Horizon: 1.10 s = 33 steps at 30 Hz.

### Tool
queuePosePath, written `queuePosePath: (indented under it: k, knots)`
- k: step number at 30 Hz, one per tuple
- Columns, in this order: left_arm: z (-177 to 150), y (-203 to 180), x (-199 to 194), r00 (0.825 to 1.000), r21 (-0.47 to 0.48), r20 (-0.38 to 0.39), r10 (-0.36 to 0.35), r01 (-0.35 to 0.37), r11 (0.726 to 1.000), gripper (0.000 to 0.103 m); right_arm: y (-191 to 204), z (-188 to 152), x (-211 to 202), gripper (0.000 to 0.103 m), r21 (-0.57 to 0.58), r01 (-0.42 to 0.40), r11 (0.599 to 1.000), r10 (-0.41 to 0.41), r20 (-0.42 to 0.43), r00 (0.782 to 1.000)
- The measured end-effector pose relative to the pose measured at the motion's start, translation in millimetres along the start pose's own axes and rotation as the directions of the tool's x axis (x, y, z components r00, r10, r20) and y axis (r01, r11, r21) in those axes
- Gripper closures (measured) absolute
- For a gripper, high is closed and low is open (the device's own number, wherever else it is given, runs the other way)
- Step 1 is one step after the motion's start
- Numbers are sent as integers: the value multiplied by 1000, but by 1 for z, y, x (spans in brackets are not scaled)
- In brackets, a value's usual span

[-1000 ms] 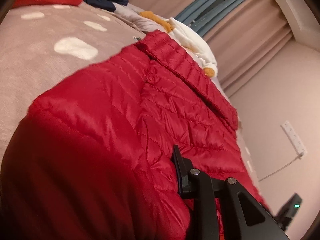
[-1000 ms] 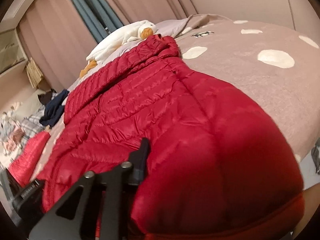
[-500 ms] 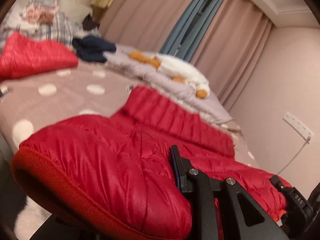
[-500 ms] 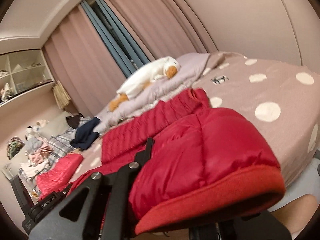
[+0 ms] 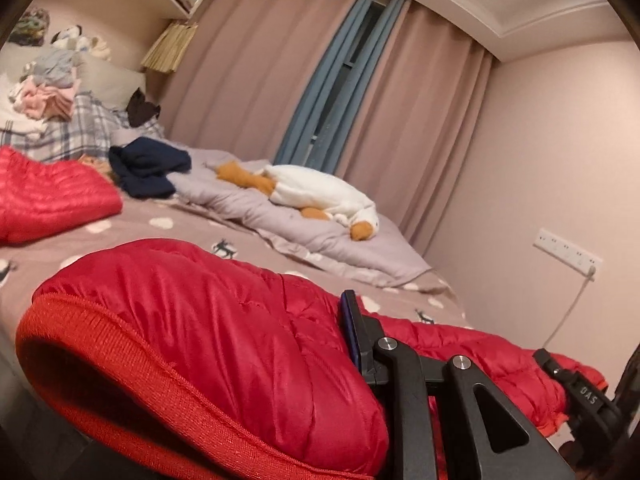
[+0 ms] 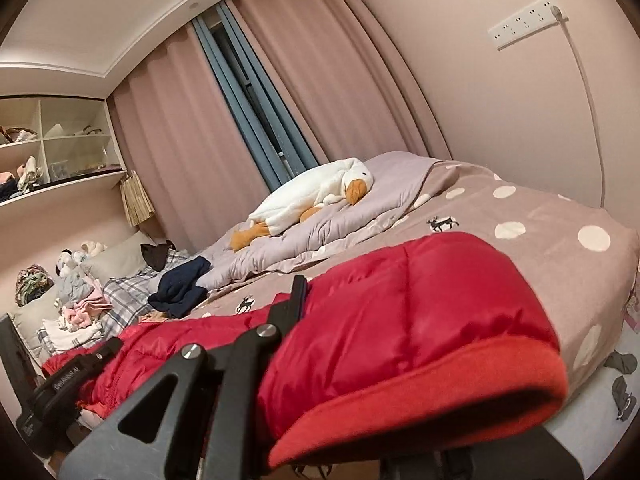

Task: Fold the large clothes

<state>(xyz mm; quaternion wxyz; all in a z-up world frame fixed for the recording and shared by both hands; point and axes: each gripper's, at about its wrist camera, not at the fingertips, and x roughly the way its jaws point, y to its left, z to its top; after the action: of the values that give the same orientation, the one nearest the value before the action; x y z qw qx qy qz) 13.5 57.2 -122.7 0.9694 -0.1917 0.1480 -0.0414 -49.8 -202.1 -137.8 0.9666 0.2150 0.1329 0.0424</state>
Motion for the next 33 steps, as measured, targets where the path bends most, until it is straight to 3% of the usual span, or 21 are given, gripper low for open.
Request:
queuePosePath:
  k: [5, 10, 16, 21, 24, 28, 31, 33]
  knots:
    - [19, -7, 54, 998, 52, -44, 53, -51, 997, 80, 11, 21, 50, 87, -70, 72, 995, -77, -69, 995]
    - [40, -5, 107, 997, 34, -62, 45, -43, 999, 80, 20, 45, 111, 87, -182, 89, 979, -111, -112, 988]
    - [41, 11, 174, 991, -3, -132, 35, -36, 999, 80, 4, 62, 175, 86, -136, 93, 986, -118, -186, 975]
    - [22, 22, 207, 980, 17, -192, 52, -50, 999, 80, -12, 42, 220, 86, -114, 98, 989, -123, -239, 963]
    - [16, 29, 217, 976, -57, -211, 44, -57, 997, 80, -11, 36, 241, 86, -150, 133, 980, -173, -302, 938]
    - [13, 20, 220, 967, -6, -238, 91, -95, 995, 80, -8, 30, 241, 85, -220, 123, 968, -187, -300, 936]
    - [12, 13, 214, 964, 17, -248, 100, -99, 995, 79, -16, 31, 244, 85, -193, 121, 974, -178, -316, 932]
    - [11, 10, 212, 961, 32, -254, 106, -101, 994, 70, -17, 32, 242, 84, -186, 116, 976, -171, -320, 932]
